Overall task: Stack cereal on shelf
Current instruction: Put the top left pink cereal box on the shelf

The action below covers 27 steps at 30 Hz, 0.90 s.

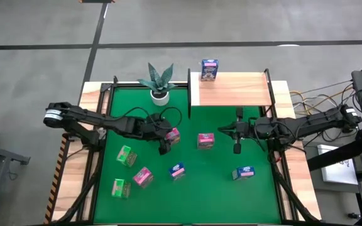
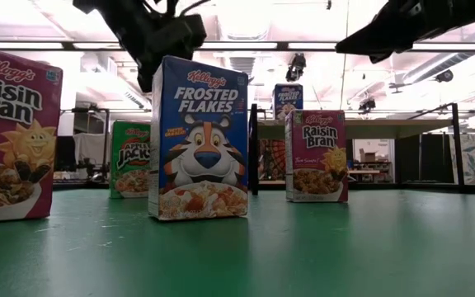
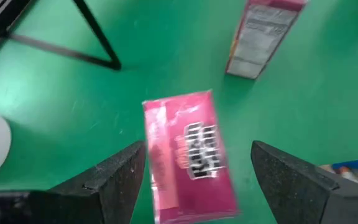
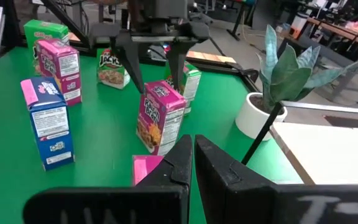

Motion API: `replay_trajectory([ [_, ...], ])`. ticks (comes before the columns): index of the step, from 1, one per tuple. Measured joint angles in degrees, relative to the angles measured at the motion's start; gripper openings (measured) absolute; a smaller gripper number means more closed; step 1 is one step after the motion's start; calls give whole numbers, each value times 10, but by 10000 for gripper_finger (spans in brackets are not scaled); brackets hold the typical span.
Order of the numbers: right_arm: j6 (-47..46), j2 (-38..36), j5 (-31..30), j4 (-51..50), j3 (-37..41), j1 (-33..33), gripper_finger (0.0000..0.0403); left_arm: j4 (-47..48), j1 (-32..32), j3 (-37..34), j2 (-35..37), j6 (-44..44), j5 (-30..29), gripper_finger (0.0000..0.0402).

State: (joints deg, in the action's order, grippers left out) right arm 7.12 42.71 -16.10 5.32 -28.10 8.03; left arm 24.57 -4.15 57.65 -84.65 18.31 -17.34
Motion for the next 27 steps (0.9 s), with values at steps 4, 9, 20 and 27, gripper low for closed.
replay_trajectory([
  [4, -7, 4, 0, 0, 0, 0, 9, 0, 4, 0, -6, 0, -1, 275],
  [9, -12, 8, 0, 1, 0, 0, 9, 0, 5, -2, -8, 1, -1, 275],
  [20, -20, 17, 0, -1, 0, 0, 9, 0, 5, -8, -8, 1, -1, 222],
  [27, -22, 22, 0, 1, 0, 0, 9, -1, 5, -8, -8, 2, -1, 197],
])
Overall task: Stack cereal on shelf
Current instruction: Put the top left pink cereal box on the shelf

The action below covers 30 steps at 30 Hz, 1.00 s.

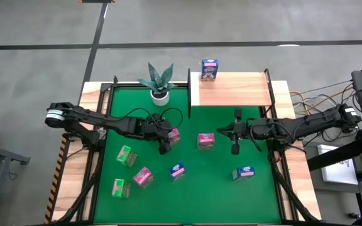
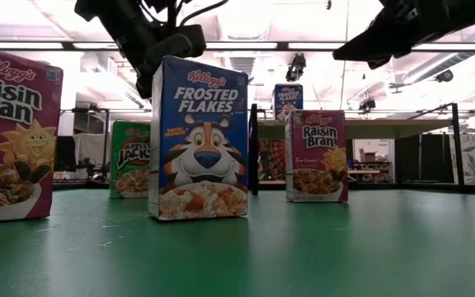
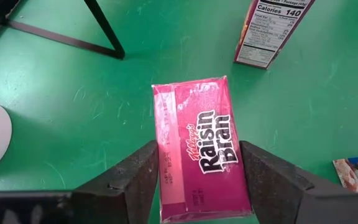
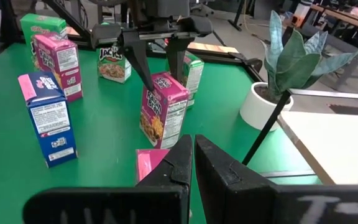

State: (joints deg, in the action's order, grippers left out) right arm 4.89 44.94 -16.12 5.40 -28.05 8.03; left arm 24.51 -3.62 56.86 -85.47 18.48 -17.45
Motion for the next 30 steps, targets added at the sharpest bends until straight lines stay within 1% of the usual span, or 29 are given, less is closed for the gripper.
replay_trajectory([
  [21, 0, 1, 0, -1, 0, 0, 9, 0, 0, 0, 0, 1, 0, 191],
  [30, 0, 1, 0, -2, 0, 0, 9, 0, 0, 0, 0, 1, 0, 167],
])
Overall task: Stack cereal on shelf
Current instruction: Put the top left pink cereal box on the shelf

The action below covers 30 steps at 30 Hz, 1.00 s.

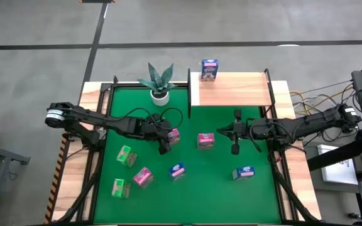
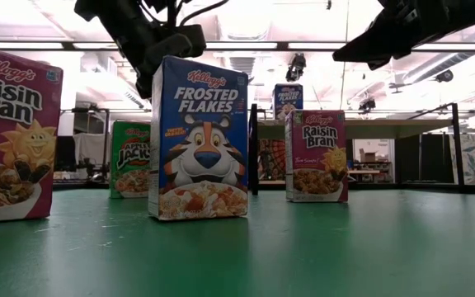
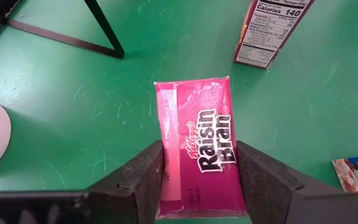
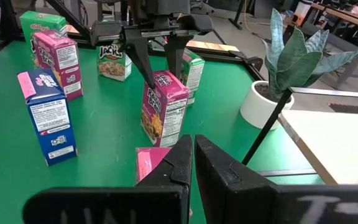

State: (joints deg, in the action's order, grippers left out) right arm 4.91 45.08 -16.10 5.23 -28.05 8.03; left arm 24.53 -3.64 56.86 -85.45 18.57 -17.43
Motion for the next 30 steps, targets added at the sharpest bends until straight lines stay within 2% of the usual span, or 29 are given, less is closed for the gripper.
replay_trajectory([
  [7, -3, -1, 0, -4, 0, 3, 9, 10, 0, 19, 1, -9, 0, 166],
  [11, 7, -11, 0, -3, 0, 13, 9, 36, 0, 75, 2, -54, 0, 166],
  [17, 21, -36, 0, -8, 0, 25, 9, 35, 11, 176, 2, -169, 0, 167],
  [24, 24, -54, 0, -20, 0, 43, 9, -31, 58, 265, -14, -259, 0, 167],
  [30, 39, -75, 0, -21, 0, 61, 9, -56, 107, 335, -69, -286, 0, 167],
])
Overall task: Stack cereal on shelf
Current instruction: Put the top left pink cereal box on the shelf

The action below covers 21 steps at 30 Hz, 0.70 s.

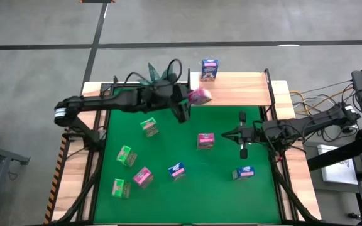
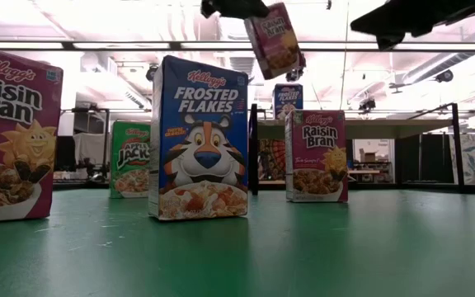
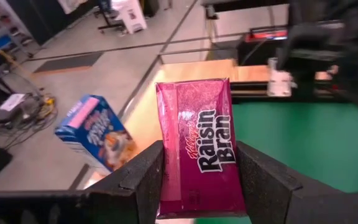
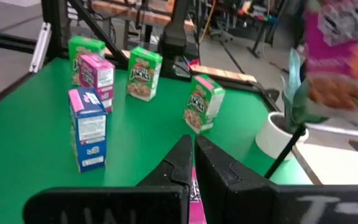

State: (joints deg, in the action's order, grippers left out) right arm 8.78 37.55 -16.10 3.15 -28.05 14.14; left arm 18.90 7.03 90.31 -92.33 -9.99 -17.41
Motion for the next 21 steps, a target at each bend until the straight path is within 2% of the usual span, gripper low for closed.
replay_trajectory([
  [11, 13, -35, 0, -16, 0, 6, 9, -3, 54, 124, -129, -6, 50, 167],
  [21, 12, -33, 0, -16, 0, 6, 9, -36, 68, 140, -177, -5, 50, 167],
])
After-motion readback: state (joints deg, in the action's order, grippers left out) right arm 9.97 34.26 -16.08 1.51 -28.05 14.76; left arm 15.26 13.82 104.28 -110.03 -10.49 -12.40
